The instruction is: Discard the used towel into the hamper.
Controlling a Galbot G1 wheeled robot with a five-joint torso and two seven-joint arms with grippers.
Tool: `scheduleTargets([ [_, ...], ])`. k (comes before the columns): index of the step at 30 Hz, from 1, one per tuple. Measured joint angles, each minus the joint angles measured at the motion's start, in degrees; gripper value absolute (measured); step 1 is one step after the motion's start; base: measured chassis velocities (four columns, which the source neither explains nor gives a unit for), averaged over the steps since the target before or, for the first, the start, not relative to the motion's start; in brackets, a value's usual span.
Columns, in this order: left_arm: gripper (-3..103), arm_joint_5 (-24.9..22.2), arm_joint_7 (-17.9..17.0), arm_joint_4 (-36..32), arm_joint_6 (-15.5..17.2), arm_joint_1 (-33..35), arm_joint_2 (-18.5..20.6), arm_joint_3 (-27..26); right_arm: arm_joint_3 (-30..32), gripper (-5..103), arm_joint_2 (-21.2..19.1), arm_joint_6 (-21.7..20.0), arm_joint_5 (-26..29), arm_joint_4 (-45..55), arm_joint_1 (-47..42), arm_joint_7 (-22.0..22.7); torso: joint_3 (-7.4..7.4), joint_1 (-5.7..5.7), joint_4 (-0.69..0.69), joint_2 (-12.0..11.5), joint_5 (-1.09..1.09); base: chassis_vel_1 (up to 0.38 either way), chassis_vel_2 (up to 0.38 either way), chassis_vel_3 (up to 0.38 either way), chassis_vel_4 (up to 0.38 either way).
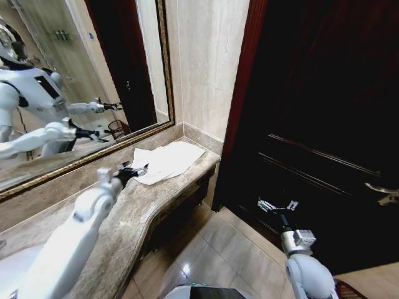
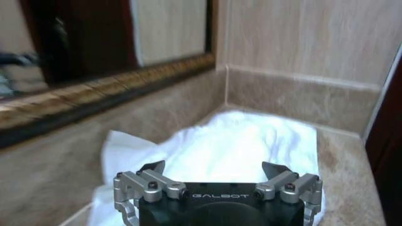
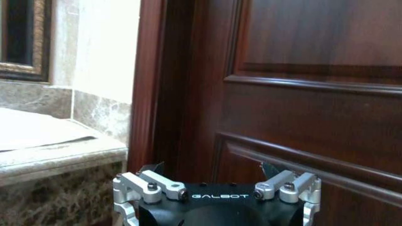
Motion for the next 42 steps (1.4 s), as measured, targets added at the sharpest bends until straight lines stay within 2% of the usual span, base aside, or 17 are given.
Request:
scheduleTargets([
  [1, 100, -0.32, 0.31, 2.7, 1.12, -3.03, 0.1, 2.47, 0.16, 100, 0.19, 0.12, -0.02, -0.15, 0.01, 0.13, 0.0, 0.0, -0.01, 0.0, 0.0, 0.0, 0.0, 0.0, 0.0],
  [2, 100, -0.32, 0.31, 2.7, 1.12, -3.03, 0.1, 2.47, 0.16, 100, 0.19, 0.12, -0.02, -0.15, 0.01, 0.13, 0.0, 0.0, -0.01, 0.0, 0.0, 0.0, 0.0, 0.0, 0.0],
  [4, 100, -0.48, -0.41, 7.54, 4.67, -8.22, -0.31, 6.68, 0.55, 100, 0.26, 0.3, -0.02, -0.51, 0.09, 0.33, 0.0, 0.0, 0.02, 0.0, 0.01, 0.0, 0.0, 0.0, 0.0],
  [5, 100, -0.48, -0.41, 7.54, 4.67, -8.22, -0.31, 6.68, 0.55, 100, 0.26, 0.3, -0.02, -0.51, 0.09, 0.33, 0.0, 0.0, 0.02, 0.0, 0.01, 0.0, 0.0, 0.0, 0.0],
  [6, 100, -0.5, -0.85, 10.92, 6.03, -11.59, -0.88, 9.47, 1.0, 100, 0.2, 0.72, 0.06, -0.89, 0.26, 0.43, 0.0, 0.0, 0.03, 0.0, 0.0, 0.0, 0.0, 0.0, 0.0],
  [8, 100, 0.53, 0.28, 16.19, 4.95, -16.48, -2.06, 14.53, 1.62, 100, 0.18, 1.15, 0.4, -1.31, 0.5, 0.71, 0.0, 0.0, 0.03, 0.0, 0.02, 0.0, 0.0, 0.0, 0.0],
  [12, 100, 1.3, 0.65, 19.29, 4.68, -19.82, -3.21, 18.22, 1.93, 100, 0.26, 1.46, 0.55, -1.63, 0.56, 0.9, 0.0, 0.0, 0.04, 0.0, 0.02, 0.0, 0.0, 0.0, 0.0],
  [15, 100, 2.14, 0.78, 24.09, 4.68, -24.09, -5.7, 22.22, 2.18, 100, 0.39, 1.9, 0.64, -2.12, 0.52, 0.98, 0.0, 0.0, 0.02, 0.0, 0.03, 0.0, 0.0, 0.0, 0.0],
  [23, 103, 4.91, 0.02, 27.68, 4.35, -26.97, -8.97, 25.26, 3.31, 100, -0.39, 2.26, 1.8, -2.44, 0.66, 1.6, -0.02, -0.01, 0.03, 0.0, 0.03, 0.0, 0.0, 0.0, 0.0],
  [26, 96, 5.2, -0.01, 27.57, 4.31, -26.86, -9.09, 25.27, 3.39, 100, -0.46, 2.47, 1.96, -2.55, 0.64, 1.84, -0.02, -0.01, 0.03, 0.0, 0.03, 0.0, 0.0, 0.0, 0.0],
  [29, 81, 5.49, -0.03, 27.41, 4.16, -26.65, -8.98, 25.17, 3.31, 100, -0.35, 2.69, 1.97, -2.66, 0.51, 1.93, -0.02, -0.02, 0.01, 0.01, 0.03, 0.0, 0.0, 0.0, 0.0],
  [30, 81, 5.49, -0.03, 27.41, 4.16, -26.65, -8.98, 25.17, 3.31, 100, -0.35, 2.69, 1.97, -2.66, 0.51, 1.93, -0.02, -0.02, 0.01, 0.01, 0.03, 0.0, 0.0, 0.0, 0.0],
  [32, 70, 5.44, 0.06, 27.32, 4.06, -26.54, -8.75, 25.06, 3.21, 100, -0.37, 2.7, 1.97, -2.67, 0.56, 1.93, -0.02, -0.01, 0.01, 0.0, 0.03, 0.0, 0.0, 0.0, 0.0],
  [34, 70, 5.42, 0.07, 27.29, 3.95, -26.49, -8.67, 25.04, 3.19, 100, -0.38, 2.7, 1.97, -2.67, 0.61, 1.93, -0.02, -0.01, 0.01, 0.01, 0.02, 0.0, 0.0, 0.0, 0.0],
  [37, 54, 5.38, 0.0, 26.51, 3.5, -26.12, -8.15, 24.89, 3.14, 100, -0.39, 2.7, 1.97, -2.57, 0.61, 1.93, -0.01, -0.01, 0.02, 0.0, 0.02, 0.0, 0.0, 0.0, 0.0],
  [38, 54, 5.38, 0.0, 26.51, 3.5, -26.12, -8.15, 24.89, 3.14, 100, -0.39, 2.7, 1.97, -2.57, 0.61, 1.93, -0.01, -0.01, 0.02, 0.0, 0.02, 0.0, 0.0, 0.0, 0.0],
  [42, 32, 5.16, -0.22, 24.92, 3.14, -25.53, -7.4, 24.63, 3.12, 100, -0.28, 2.72, 1.95, -2.36, 0.37, 1.92, 0.0, -0.01, 0.03, 0.0, 0.01, 0.0, 0.0, 0.0, 0.0],
])
